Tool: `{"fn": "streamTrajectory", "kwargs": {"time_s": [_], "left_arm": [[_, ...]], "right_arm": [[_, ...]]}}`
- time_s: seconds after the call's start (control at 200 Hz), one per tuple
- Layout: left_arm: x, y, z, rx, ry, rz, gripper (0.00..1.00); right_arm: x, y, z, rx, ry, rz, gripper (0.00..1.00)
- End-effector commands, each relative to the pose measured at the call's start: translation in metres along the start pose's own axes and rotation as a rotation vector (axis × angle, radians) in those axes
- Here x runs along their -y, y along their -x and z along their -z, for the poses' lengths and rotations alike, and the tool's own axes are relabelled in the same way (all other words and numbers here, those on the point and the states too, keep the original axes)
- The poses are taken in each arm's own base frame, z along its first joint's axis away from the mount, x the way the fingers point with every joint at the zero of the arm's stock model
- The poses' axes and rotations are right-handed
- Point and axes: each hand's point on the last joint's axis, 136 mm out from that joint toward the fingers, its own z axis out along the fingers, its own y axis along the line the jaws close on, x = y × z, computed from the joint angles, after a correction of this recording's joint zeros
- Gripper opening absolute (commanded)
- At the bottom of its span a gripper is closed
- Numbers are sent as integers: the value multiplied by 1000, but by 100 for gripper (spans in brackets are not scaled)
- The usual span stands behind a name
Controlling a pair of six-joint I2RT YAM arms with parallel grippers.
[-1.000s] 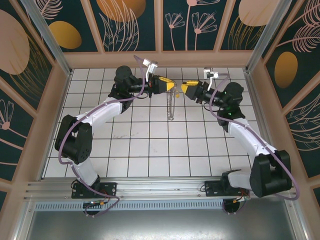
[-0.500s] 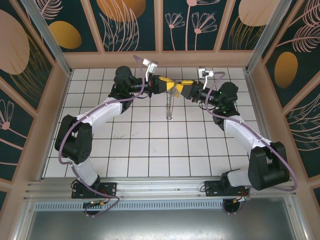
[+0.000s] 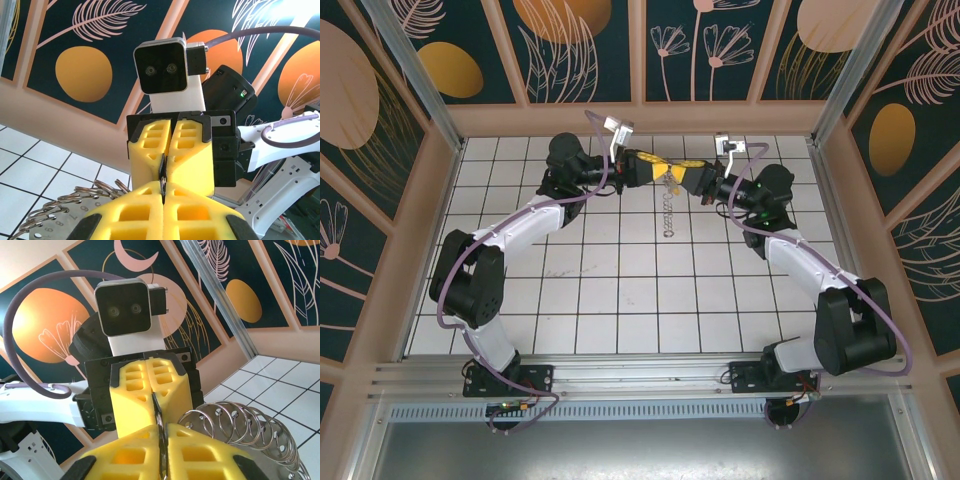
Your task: Put the keys on the keyring
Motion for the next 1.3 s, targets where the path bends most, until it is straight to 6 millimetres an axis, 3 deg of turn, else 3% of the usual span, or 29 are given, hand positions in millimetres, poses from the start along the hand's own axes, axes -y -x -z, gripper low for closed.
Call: {"fn": "streamTrajectory", "kwargs": {"time_s": [0.0,0.115,0.185,0.285,0.38,0.626,0.706,0.731,0.806,0.961,1.091,1.186,1.211,1.296], "left_arm": [[21,18,2,37,-29,-72,0],[20,16,1,33,-32,-68,0],[20,16,1,34,-30,-65,0],[20,16,2,35,-30,-67,0],[19,15,2,35,-28,-65,0],[12,16,2,31,15,-63,0],[0,12,4,18,68,-66,17],[9,20,7,24,75,-92,22],[3,23,14,15,118,-104,37],[-7,27,27,-11,180,-121,48],[-19,22,28,-74,209,-113,49],[-20,19,25,-115,191,-104,44],[-31,11,24,-131,192,-75,42],[-37,6,21,-148,178,-60,38]], "right_arm": [[-14,5,-5,15,59,36,9],[-11,6,-6,22,61,25,19],[-10,6,-7,24,66,20,19],[-10,5,-7,24,68,17,14],[-11,6,-7,25,70,22,0],[5,7,-5,-7,1,38,0],[17,4,-4,-50,-24,34,0],[21,2,-4,-72,-26,29,0],[34,-3,-5,-136,-53,25,0],[50,-12,-5,-232,-64,27,0],[54,-17,-6,-285,-46,22,0],[52,-21,-8,-319,-9,16,0],[52,-22,-8,-326,-4,16,0],[52,-24,-10,-337,12,15,0]]}}
